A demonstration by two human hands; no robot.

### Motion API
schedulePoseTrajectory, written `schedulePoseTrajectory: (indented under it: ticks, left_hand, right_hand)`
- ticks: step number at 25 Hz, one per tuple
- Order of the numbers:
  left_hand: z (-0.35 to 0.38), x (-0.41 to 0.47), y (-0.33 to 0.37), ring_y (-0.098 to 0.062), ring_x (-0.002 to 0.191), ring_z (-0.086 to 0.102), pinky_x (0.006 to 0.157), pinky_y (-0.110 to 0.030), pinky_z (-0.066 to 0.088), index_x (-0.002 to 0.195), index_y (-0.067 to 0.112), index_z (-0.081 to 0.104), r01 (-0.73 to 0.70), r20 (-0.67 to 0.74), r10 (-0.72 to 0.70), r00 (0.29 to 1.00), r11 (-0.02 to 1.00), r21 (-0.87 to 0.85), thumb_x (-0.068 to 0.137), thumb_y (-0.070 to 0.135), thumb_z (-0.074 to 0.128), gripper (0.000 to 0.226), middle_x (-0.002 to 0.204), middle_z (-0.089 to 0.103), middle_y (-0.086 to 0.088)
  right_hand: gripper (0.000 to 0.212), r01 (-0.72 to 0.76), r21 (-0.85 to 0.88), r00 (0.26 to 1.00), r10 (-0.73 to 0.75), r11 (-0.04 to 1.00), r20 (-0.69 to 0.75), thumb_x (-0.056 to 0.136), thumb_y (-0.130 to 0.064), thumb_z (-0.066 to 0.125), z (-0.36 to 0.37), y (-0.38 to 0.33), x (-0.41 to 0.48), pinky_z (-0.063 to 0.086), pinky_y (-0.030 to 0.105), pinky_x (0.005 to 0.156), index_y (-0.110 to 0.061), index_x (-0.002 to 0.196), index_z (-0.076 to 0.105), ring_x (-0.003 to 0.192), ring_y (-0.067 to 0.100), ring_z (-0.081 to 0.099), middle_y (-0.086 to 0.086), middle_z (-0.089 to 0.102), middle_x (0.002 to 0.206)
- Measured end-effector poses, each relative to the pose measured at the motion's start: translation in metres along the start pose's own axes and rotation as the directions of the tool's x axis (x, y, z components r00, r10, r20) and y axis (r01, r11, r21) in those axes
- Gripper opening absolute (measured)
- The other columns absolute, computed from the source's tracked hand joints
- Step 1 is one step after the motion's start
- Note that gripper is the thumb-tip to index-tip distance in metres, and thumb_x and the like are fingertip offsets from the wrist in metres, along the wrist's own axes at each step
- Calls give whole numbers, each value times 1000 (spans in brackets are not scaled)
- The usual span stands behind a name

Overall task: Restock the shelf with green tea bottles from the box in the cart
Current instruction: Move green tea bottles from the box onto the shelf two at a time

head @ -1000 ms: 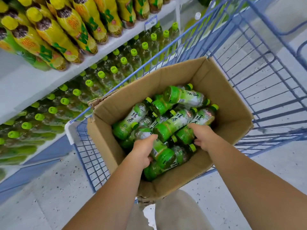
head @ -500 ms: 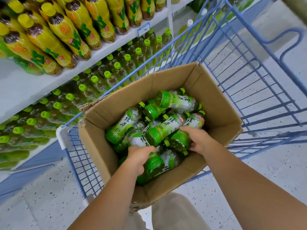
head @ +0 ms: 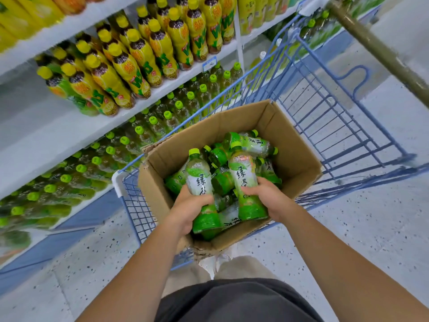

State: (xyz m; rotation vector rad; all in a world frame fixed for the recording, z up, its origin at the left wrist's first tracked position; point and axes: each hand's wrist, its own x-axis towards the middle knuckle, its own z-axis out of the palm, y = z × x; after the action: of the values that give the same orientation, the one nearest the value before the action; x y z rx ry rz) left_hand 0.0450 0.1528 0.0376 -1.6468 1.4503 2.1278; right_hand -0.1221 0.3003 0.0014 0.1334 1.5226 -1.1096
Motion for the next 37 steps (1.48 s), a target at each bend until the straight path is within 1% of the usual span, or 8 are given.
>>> schedulePoseTrajectory:
  ticks: [6,9,13,16,22,27,31,37]
  left_hand:
    - [-41,-42,1,-25,84,76,65,-44,62,111,28,62,-94,-35,93,995,994,-54,81,3,76,42,94,78,-3]
    - [-66,-61,-3,-19,85,76,60,-33,61,116,29,63,-182,-33,180,983,981,-63,75,14,83,48,97,78,2]
    - [-95,-79,-3,-20,85,76,58,-30,59,125,26,57,-277,-42,275,961,956,-93,71,16,84,61,98,78,3]
    - [-123,-91,-3,-20,82,77,56,-29,59,114,30,63,-315,-41,312,949,943,-110,61,24,86,58,95,78,2]
    - [-216,-118,-20,-12,82,75,57,-22,57,109,36,61,-419,-112,406,907,897,-143,59,31,87,57,93,77,11]
    - [-312,-138,-41,-14,90,75,69,-31,60,114,32,62,-452,-192,424,885,880,-145,61,31,90,60,100,77,8]
    - [-391,-148,-59,-11,84,75,66,-28,60,111,32,61,-442,-259,403,878,890,-112,68,22,89,53,94,77,10]
    - [-484,-136,-79,-9,80,74,71,-33,62,107,32,63,-401,-365,349,863,913,-75,64,25,89,51,88,75,11]
  right_hand:
    - [56,162,-131,987,-160,978,25,73,-33,78,42,1,-43,61,40,73,-23,125,61,92,20,74,0,74,108]
    - [53,247,-237,969,-243,940,43,71,-42,84,71,-2,-63,59,41,85,-29,119,64,97,15,73,-6,75,108]
    - [45,331,-353,939,-343,875,31,74,-40,85,113,-13,-82,58,36,83,-33,114,65,93,10,71,-9,74,103]
    - [38,362,-392,922,-388,846,12,77,-37,82,150,-14,-92,57,38,82,-32,111,65,93,14,69,-8,73,101]
    - [29,418,-476,886,-462,774,27,79,-28,81,247,-1,-106,52,19,60,-33,103,67,79,-1,69,-17,75,87]
    - [22,459,-559,856,-511,691,72,76,-33,82,351,10,-110,38,6,45,-36,89,65,66,-16,61,-31,69,73]
    - [23,451,-556,866,-492,698,86,76,-29,82,435,24,-101,44,14,49,-30,95,68,64,-8,65,-16,72,79]
    - [23,471,-581,868,-465,664,171,78,-30,81,528,28,-71,50,26,60,-30,96,66,76,7,70,-9,73,90]
